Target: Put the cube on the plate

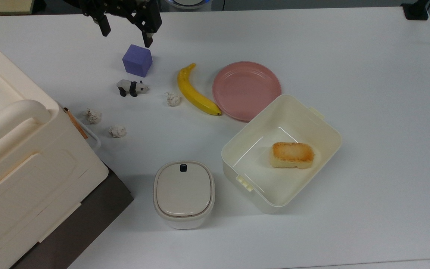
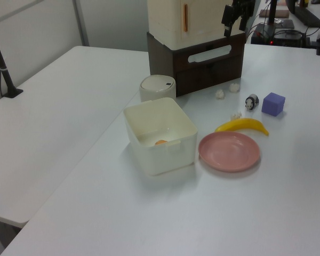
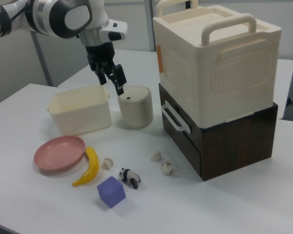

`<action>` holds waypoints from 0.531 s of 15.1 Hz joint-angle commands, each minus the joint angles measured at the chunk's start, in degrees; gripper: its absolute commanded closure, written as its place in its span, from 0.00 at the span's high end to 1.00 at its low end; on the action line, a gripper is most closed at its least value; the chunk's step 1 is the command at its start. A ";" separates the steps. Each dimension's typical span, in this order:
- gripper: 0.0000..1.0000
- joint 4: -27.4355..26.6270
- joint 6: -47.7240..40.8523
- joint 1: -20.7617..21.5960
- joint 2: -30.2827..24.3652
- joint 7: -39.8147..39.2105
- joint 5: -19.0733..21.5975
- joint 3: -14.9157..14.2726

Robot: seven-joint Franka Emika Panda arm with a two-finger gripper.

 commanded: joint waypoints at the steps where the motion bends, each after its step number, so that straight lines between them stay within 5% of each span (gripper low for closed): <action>1: 1.00 0.89 -0.36 0.31 -0.28 1.48 0.48 -0.44; 8: 1.00 2.82 -1.23 0.57 -0.11 1.48 -1.98 -0.35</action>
